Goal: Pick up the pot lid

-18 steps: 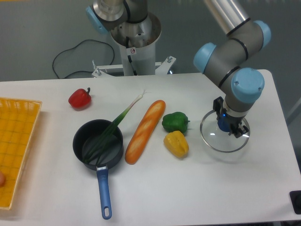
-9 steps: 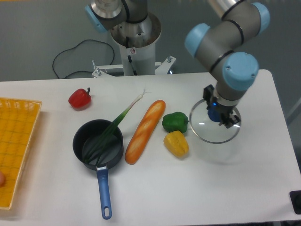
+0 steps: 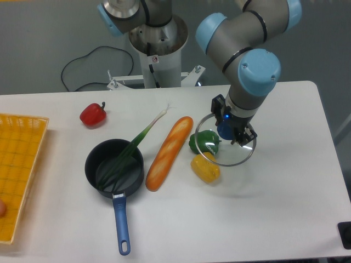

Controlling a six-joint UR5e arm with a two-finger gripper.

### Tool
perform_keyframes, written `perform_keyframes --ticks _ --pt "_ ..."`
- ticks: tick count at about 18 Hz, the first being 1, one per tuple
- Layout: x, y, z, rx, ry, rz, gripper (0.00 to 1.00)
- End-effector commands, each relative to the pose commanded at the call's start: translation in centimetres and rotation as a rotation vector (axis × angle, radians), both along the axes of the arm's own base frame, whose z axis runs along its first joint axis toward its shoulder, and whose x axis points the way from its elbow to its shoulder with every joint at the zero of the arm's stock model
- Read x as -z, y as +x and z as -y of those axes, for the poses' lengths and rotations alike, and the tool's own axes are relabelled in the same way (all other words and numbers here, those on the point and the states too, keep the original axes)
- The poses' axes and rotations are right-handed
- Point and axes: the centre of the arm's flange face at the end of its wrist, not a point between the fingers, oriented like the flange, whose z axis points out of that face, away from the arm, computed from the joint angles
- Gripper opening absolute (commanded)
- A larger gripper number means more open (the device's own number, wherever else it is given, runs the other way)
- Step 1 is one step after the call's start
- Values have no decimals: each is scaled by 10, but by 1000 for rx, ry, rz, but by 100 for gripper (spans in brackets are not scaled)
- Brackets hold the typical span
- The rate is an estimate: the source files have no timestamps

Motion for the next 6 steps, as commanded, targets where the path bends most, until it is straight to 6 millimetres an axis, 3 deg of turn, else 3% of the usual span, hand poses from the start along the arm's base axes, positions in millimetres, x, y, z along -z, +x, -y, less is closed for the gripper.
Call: perform_keyframes --ticks 6 --pt "0 1 1 2 3 -4 36"
